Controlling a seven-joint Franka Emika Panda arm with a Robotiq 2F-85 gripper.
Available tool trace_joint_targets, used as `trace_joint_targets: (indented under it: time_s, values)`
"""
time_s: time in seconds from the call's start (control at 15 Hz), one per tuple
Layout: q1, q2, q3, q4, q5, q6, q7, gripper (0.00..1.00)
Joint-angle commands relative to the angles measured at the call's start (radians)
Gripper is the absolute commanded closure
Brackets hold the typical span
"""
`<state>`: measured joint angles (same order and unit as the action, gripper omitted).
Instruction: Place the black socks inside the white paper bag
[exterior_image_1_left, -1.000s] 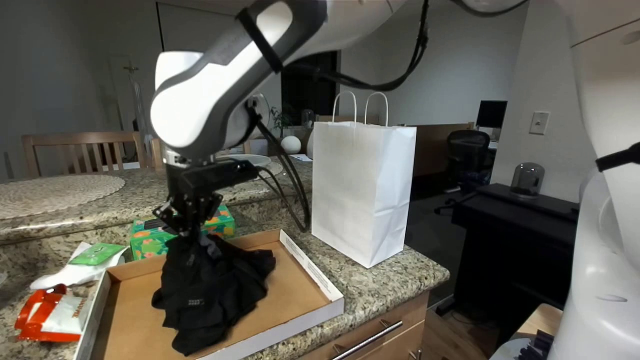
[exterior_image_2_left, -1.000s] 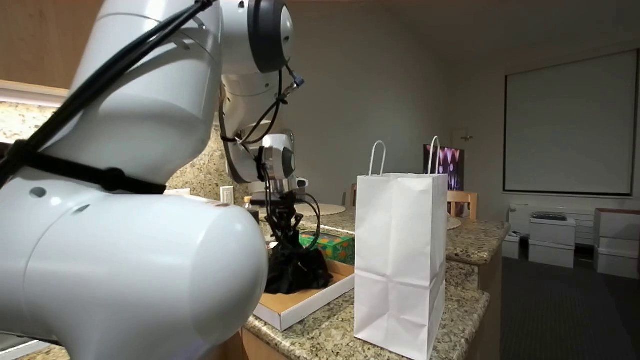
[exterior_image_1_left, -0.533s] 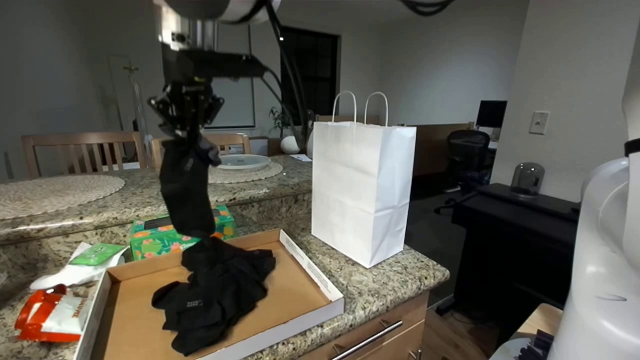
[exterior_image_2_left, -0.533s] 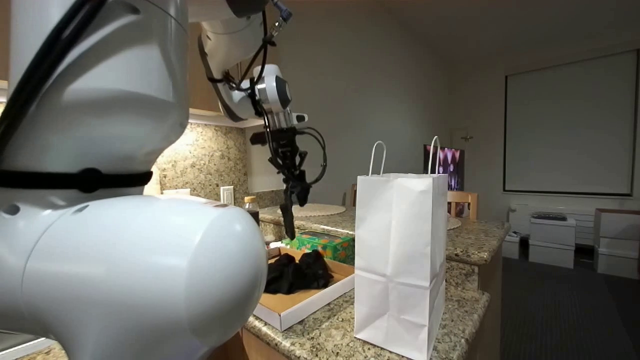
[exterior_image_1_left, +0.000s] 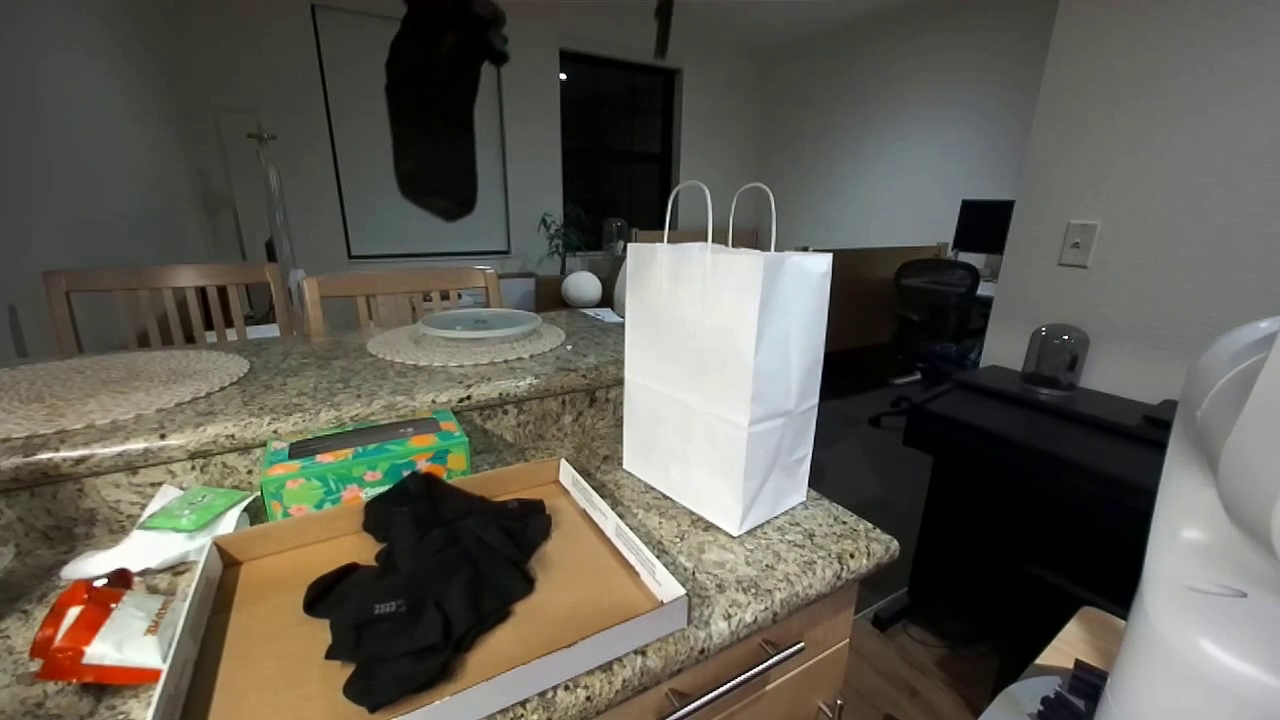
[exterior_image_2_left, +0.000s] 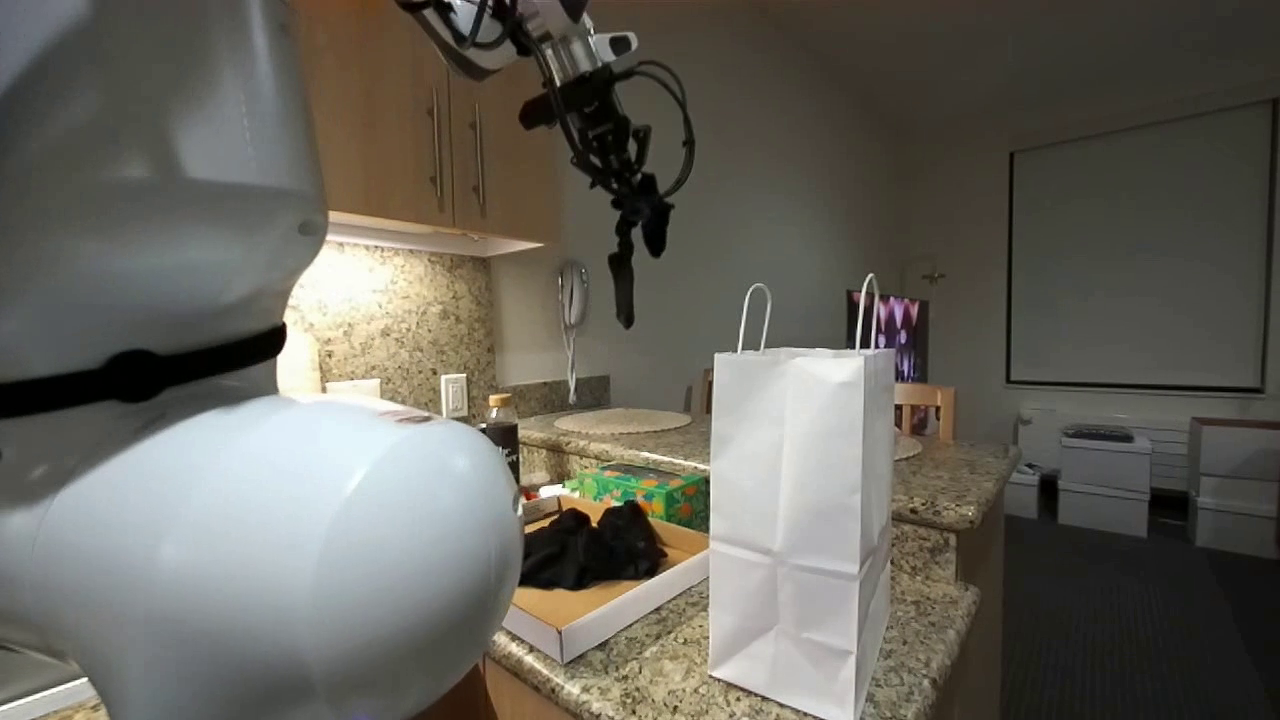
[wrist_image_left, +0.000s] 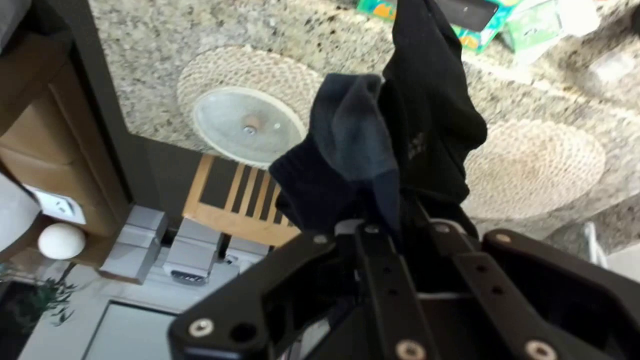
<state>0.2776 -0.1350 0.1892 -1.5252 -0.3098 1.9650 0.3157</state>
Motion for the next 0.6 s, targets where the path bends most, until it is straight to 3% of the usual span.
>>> trace_joint_targets:
  time_s: [0.0,0.27,0.53]
  values:
    - [-0.099,-0.03,-0.013,0.137,-0.008,-0.076,0.017,0.97]
    - [-0.169,-0.07,-0.105,0.197,0.008,-0.092,-0.036,0.97]
    - [-0.193,-0.141,-0.239,0.082,0.089,-0.025,-0.157,0.97]
